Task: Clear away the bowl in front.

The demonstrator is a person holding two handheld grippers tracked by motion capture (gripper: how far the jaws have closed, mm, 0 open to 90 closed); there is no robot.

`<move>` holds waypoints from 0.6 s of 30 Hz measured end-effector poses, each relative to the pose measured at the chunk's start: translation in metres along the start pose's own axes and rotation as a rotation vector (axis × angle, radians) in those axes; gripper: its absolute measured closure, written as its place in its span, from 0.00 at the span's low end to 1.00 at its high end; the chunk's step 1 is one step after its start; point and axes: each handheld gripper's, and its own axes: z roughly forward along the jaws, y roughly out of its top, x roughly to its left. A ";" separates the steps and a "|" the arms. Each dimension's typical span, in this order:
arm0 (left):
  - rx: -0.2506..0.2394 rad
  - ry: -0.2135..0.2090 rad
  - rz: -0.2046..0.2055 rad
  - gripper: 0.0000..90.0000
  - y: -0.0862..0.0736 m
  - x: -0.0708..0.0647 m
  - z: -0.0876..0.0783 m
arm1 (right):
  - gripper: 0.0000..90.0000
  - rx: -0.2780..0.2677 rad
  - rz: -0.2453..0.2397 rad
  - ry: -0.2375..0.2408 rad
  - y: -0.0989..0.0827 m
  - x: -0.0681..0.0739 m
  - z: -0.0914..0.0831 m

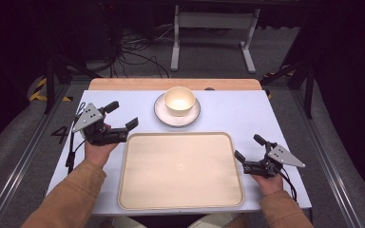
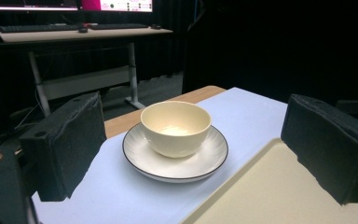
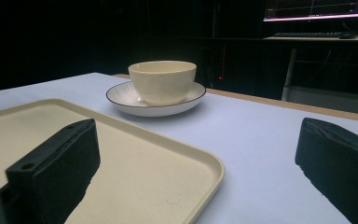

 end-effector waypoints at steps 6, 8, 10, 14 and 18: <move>0.020 -0.004 0.016 0.08 0.007 0.003 0.019 | 0.00 0.004 -0.006 0.000 0.000 0.000 0.000; 0.027 -0.008 0.016 0.08 0.009 0.004 0.025 | 0.00 0.004 -0.006 -0.001 0.000 0.000 0.000; 0.035 -0.013 0.015 0.08 0.011 0.006 0.034 | 0.00 0.004 -0.006 -0.004 0.000 0.001 0.000; 0.051 -0.032 -0.018 0.07 0.014 0.012 0.050 | 0.00 0.007 -0.012 -0.007 0.000 0.001 0.000; 0.047 -0.029 -0.036 0.06 0.019 0.017 0.064 | 0.00 0.007 -0.011 -0.015 0.000 0.001 0.000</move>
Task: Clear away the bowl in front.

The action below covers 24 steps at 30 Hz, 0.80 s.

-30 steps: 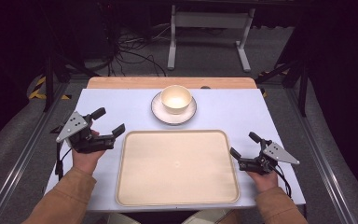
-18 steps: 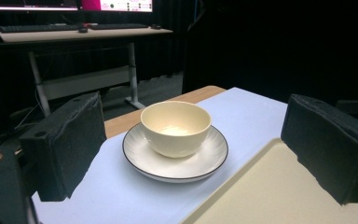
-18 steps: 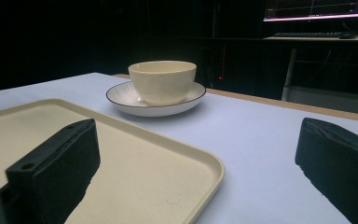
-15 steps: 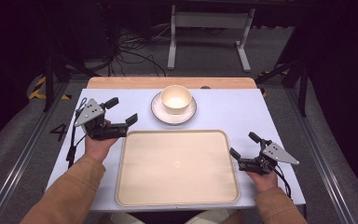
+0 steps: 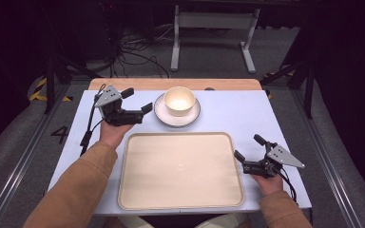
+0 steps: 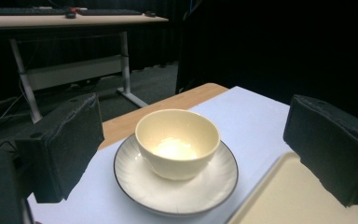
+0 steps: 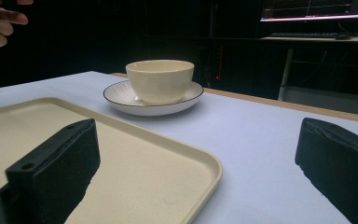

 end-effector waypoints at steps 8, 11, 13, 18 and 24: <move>0.005 0.008 0.016 0.06 0.005 0.005 0.025 | 0.00 0.000 -0.013 -0.004 0.000 0.001 0.000; 0.011 0.013 0.000 0.03 0.006 0.007 0.034 | 0.00 0.000 -0.015 -0.003 0.000 0.002 0.000; 0.013 0.019 -0.001 0.03 0.007 0.007 0.039 | 0.00 -0.001 -0.014 -0.003 0.000 0.002 0.000; 0.027 0.029 -0.004 0.03 0.013 0.009 0.051 | 0.00 -0.002 -0.018 -0.003 0.000 0.002 0.000; 0.065 0.032 -0.012 0.04 0.015 0.012 0.065 | 0.00 -0.002 -0.023 -0.002 0.000 0.002 0.000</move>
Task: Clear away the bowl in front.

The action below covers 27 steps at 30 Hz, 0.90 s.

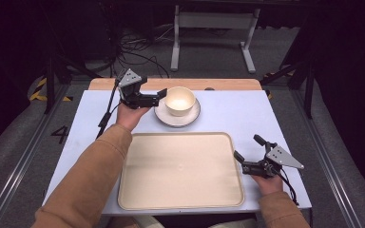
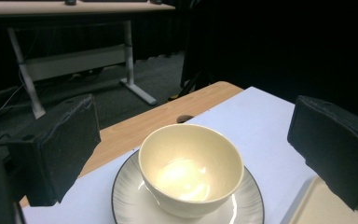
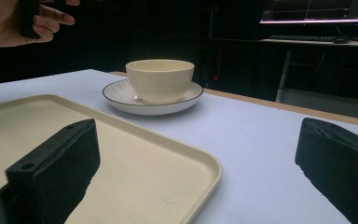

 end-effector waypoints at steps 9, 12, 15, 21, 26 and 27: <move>0.058 0.101 -0.003 0.09 -0.004 0.007 0.012 | 0.00 0.001 -0.001 0.000 0.000 0.000 0.000; 0.107 0.121 0.000 0.10 -0.009 0.011 0.017 | 0.00 0.003 -0.003 0.001 0.000 0.000 0.000; 0.156 0.135 -0.031 0.13 -0.014 0.013 0.022 | 0.00 0.002 -0.009 0.004 0.000 0.001 0.000; 0.290 0.111 -0.171 0.18 -0.022 0.018 0.040 | 0.00 0.000 -0.008 0.002 0.000 0.001 0.000; 0.461 0.083 -0.225 0.17 -0.026 0.019 0.058 | 0.00 -0.002 -0.007 0.003 0.000 0.001 0.000; 0.470 0.085 -0.239 0.18 -0.027 0.018 0.061 | 0.00 -0.002 -0.007 0.003 0.000 0.001 0.000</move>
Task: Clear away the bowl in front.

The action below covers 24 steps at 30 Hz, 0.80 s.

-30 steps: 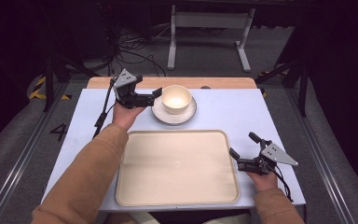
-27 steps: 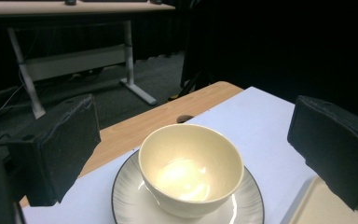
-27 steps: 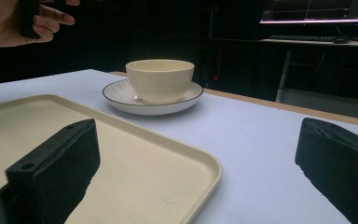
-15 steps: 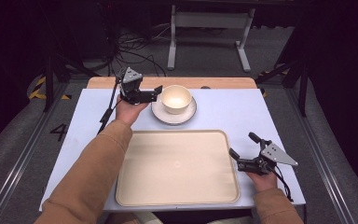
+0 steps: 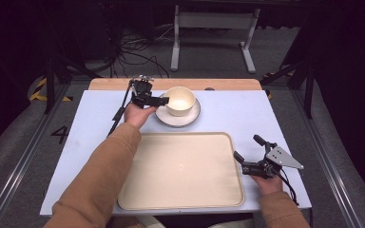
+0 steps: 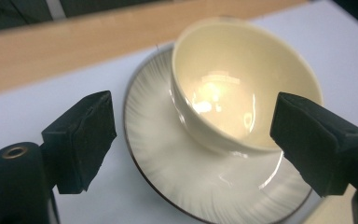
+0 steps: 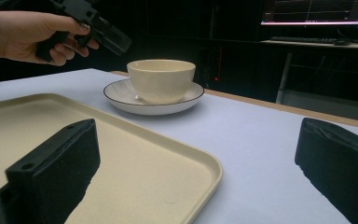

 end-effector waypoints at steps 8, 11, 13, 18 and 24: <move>0.019 0.016 -0.042 0.23 0.000 0.001 0.014 | 0.00 0.000 0.000 -0.001 0.000 0.000 0.000; 0.033 0.044 -0.046 0.23 0.003 0.000 0.020 | 0.00 0.000 -0.001 -0.001 0.000 0.000 0.000; 0.034 0.050 -0.047 0.26 0.004 -0.002 0.023 | 0.00 0.000 -0.001 -0.004 0.000 0.000 0.000; 0.048 0.055 -0.051 0.35 0.007 -0.006 0.030 | 0.01 0.001 -0.001 -0.004 0.000 0.000 0.000; 0.037 0.075 -0.058 0.47 0.007 -0.009 0.039 | 0.01 0.006 -0.001 -0.008 0.000 0.000 0.000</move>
